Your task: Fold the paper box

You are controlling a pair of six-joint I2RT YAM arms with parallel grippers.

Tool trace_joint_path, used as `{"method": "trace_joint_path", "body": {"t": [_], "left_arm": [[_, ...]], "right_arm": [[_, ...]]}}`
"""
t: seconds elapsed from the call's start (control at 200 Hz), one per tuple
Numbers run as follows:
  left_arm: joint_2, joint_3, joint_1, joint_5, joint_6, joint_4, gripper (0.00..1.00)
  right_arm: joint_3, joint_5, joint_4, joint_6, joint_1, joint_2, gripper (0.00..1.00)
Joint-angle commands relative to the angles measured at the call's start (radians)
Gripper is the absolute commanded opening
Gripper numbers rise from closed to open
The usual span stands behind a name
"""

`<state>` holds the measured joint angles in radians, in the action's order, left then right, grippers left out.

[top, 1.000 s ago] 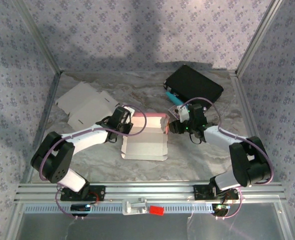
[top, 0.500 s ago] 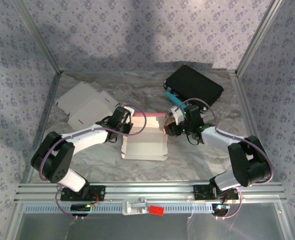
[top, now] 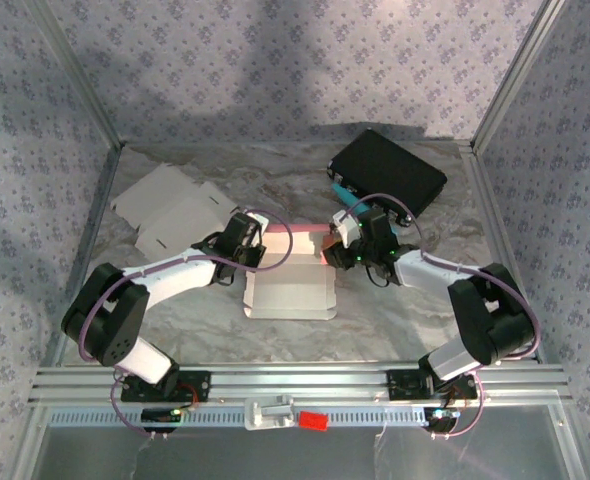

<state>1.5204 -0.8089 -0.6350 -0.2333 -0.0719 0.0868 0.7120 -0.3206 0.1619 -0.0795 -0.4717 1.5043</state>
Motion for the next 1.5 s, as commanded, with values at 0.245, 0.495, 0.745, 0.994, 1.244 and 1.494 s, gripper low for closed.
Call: {"method": "trace_joint_path", "body": {"t": [0.245,0.495,0.745,0.994,1.244,1.494], "left_arm": [[0.012,-0.033,-0.002,-0.011,0.009,0.038,0.00],[0.013,-0.032,-0.002,-0.008,0.003,0.040,0.00],[0.017,-0.039,-0.002,-0.004,0.003,0.045,0.00],[0.034,-0.060,-0.001,0.008,0.001,0.052,0.00],[0.046,-0.076,-0.002,0.017,0.001,0.059,0.00],[0.092,-0.173,-0.002,0.016,-0.057,0.158,0.00]], "right_arm": [[0.039,0.170,0.047,0.002,-0.062,0.026,0.24],[0.030,0.301,0.128,0.073,-0.106,0.047,0.26],[0.021,0.414,0.209,0.187,-0.104,0.078,0.25],[0.047,0.457,0.254,0.246,-0.109,0.138,0.28],[0.096,0.471,0.238,0.273,-0.107,0.180,0.17],[0.231,0.667,0.003,0.399,-0.150,0.208,0.00]]}}
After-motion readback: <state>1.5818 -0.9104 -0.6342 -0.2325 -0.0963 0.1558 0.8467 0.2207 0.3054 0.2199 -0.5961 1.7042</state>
